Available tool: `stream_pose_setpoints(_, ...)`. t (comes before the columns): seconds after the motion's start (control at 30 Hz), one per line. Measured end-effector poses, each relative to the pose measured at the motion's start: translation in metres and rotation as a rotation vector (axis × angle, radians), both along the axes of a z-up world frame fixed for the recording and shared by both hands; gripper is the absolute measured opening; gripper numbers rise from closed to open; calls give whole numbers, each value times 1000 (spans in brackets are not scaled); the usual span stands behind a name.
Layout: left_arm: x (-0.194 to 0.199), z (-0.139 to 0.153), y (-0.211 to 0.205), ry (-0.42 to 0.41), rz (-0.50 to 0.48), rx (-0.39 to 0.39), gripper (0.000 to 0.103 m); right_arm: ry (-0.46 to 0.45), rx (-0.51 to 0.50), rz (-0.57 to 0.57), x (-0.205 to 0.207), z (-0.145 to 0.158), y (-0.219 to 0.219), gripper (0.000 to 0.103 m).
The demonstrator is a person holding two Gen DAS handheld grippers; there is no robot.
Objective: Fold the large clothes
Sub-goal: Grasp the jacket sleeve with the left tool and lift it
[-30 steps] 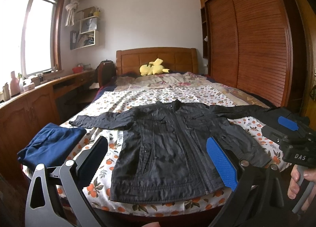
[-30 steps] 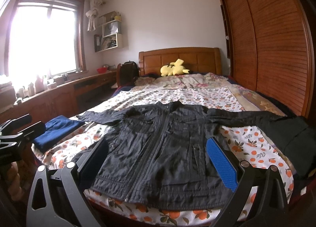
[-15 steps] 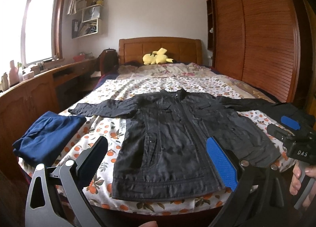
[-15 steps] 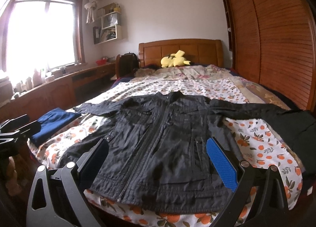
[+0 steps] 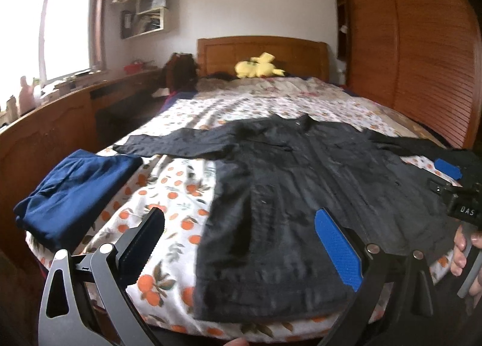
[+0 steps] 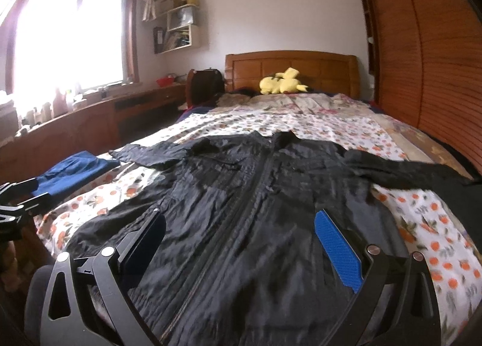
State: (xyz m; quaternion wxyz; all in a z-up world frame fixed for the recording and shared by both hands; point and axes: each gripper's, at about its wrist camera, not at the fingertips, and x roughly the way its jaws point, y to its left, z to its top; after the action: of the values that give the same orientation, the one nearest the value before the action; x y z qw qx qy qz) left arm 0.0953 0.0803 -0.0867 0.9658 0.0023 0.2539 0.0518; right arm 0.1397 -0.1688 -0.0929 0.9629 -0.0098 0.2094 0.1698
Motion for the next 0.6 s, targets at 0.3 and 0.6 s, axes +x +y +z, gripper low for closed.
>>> stream_pose_setpoints(0.3, 26, -1, 51, 30, 133, -5, 101, -3, 19, 137, 58, 8, 32, 96)
stream_pose_setpoints(0.6, 64, -6, 89, 54, 173, 7, 101, -14, 37, 230, 102, 15, 86, 96)
